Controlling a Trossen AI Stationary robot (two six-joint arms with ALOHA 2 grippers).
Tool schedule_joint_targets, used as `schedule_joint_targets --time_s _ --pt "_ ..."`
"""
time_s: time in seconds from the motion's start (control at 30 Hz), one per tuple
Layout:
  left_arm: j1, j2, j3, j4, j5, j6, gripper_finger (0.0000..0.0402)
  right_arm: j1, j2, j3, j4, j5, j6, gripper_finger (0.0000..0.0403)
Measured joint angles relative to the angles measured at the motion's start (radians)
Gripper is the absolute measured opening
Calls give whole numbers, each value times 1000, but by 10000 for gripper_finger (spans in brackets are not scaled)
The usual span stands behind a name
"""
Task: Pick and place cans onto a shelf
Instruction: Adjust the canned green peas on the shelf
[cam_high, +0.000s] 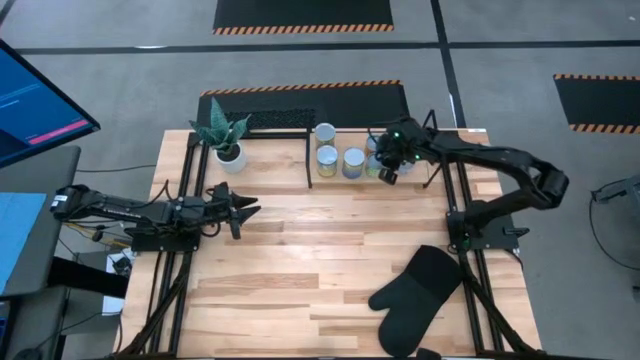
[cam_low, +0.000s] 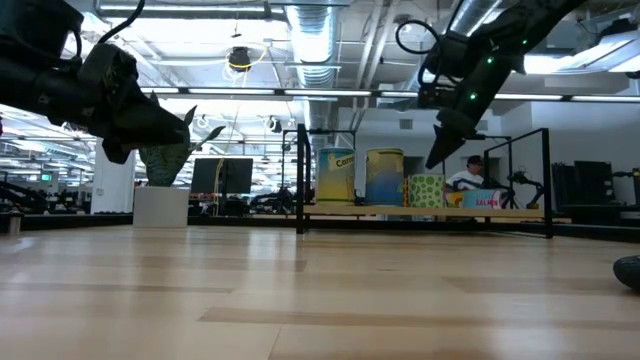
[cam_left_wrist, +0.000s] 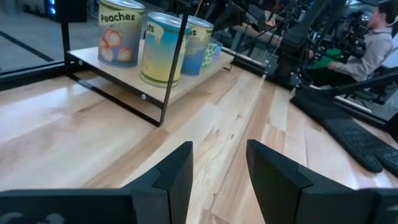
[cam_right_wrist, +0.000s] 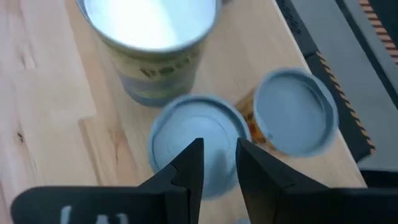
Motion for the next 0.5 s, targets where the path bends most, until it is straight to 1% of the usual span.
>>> schedule_joint_targets --time_s 0.13,0.37,0.5 --pt "0 0 0 0 0 0 139 -5 27 0 15 -48 -22 106" --pt "0 0 -1 -1 -1 -1 139 -3 57 0 21 -49 -41 58" --pt "0 0 -2 -5 -1 -2 139 -3 55 1 15 -49 -41 39"
